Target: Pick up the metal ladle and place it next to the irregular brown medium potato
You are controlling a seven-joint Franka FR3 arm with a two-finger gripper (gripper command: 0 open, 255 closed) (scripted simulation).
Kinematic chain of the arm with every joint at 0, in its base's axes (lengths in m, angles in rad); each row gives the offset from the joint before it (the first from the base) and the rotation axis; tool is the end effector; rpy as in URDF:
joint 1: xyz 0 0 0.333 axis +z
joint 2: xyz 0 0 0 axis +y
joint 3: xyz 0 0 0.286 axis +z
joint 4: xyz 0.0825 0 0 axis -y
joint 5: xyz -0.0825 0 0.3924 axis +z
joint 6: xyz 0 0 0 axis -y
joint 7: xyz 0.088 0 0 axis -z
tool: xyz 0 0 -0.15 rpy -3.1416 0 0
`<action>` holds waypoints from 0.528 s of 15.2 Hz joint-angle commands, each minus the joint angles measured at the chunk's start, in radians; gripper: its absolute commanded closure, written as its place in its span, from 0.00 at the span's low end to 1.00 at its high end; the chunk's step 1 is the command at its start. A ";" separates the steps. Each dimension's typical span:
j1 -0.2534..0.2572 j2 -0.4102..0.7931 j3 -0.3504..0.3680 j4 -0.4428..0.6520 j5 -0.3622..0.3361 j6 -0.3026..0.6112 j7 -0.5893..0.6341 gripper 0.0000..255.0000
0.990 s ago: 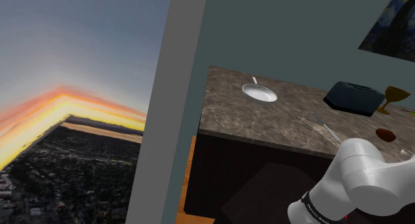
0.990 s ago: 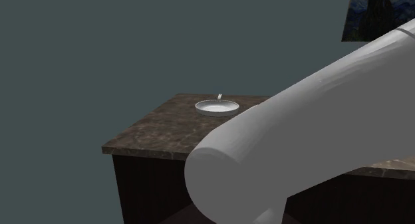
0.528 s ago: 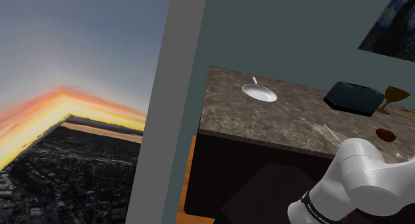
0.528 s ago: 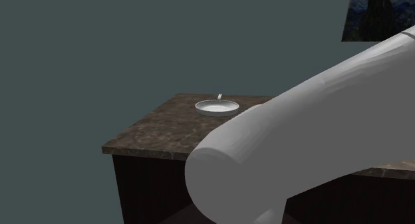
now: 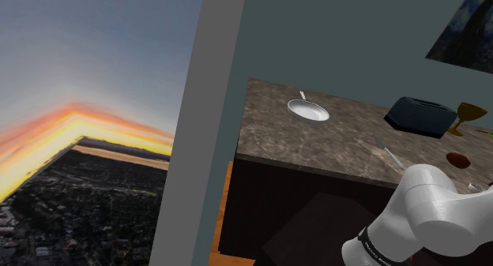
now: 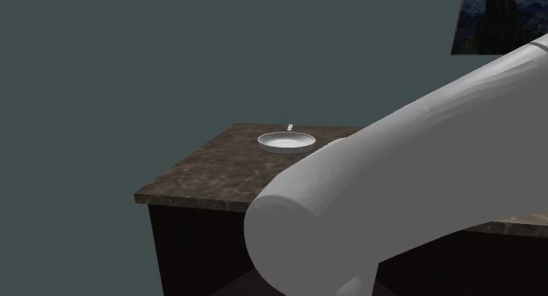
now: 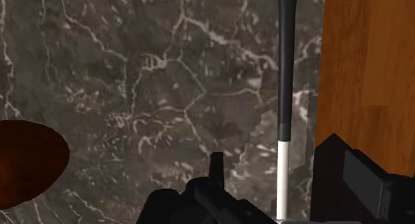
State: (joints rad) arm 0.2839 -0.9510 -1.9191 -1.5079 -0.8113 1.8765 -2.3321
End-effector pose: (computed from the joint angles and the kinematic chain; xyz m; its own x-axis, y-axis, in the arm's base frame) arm -0.2592 -0.6358 0.2873 0.7240 0.6893 0.0257 0.6834 -0.7218 0.1090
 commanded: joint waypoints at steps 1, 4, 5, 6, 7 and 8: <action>0.000 0.000 0.000 0.000 0.000 0.000 0.000 0.00; -0.004 0.013 0.013 0.013 0.012 -0.022 -0.007 0.00; -0.006 0.025 0.025 0.027 0.024 -0.044 -0.014 0.00; -0.008 0.037 0.036 0.043 0.036 -0.067 -0.021 0.00; -0.009 0.046 0.044 0.057 0.045 -0.085 -0.026 0.00; -0.009 0.046 0.044 0.057 0.045 -0.085 -0.026 0.00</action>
State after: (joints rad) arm 0.2811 -0.9127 -1.8825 -1.4511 -0.7727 1.8001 -2.3567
